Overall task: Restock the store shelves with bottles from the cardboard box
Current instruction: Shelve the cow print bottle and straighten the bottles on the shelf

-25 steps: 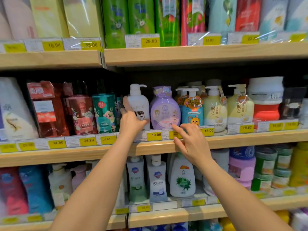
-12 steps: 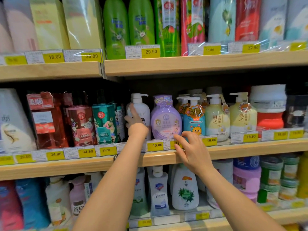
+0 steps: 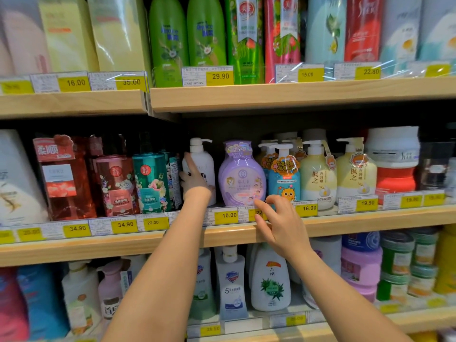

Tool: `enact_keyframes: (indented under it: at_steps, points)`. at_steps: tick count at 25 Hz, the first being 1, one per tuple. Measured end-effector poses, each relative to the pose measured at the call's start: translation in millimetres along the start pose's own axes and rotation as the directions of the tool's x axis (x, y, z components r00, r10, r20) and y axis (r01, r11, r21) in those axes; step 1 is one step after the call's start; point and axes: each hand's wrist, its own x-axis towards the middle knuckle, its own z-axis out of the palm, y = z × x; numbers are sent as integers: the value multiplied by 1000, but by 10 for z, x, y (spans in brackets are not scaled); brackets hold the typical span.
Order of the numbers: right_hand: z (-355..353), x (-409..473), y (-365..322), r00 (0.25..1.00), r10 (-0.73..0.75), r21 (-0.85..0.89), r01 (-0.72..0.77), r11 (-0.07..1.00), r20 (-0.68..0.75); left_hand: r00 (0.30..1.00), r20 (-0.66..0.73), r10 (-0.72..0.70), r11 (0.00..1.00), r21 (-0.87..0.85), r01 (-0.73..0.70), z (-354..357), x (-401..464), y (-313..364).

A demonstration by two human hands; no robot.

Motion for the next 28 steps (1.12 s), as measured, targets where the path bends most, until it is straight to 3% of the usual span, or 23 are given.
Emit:
enact_keyframes:
  at_steps: [5, 8, 11, 13, 15, 18, 23, 28]
  points:
    - [-34, 1, -45, 999, 23, 23, -23, 999, 23, 999, 48, 18, 980, 196, -27, -248, -281, 80]
    - [-80, 2, -65, 996, 29, 61, -35, 998, 82, 950, -87, 299, 921, 287, -263, -428, -755, 2]
    - [-233, -97, -45, 985, 31, 83, -46, 995, 172, 790, -211, 576, 818, 169, -551, -401, -1311, -170]
    - [-409, -273, 11, 981, 36, 68, -50, 996, 192, 698, -270, 663, 731, 34, -681, -274, -1678, -263]
    - [-600, -627, 107, 979, 76, 56, -88, 995, 191, 674, -225, 704, 671, -103, -735, -21, -2060, -383]
    - [-824, -1412, 224, 946, 185, 21, -198, 980, 266, 684, -32, 729, 662, -223, -716, 549, -2583, -649]
    - [-992, -3092, 284, 737, 467, -136, -465, 875, 489, 602, 381, 702, 709, -300, -638, 1590, -3376, -1253]
    - [-1091, -4533, 112, 376, 699, -350, -663, 662, 609, 480, 685, 548, 803, -271, -531, 2340, -4060, -2054]
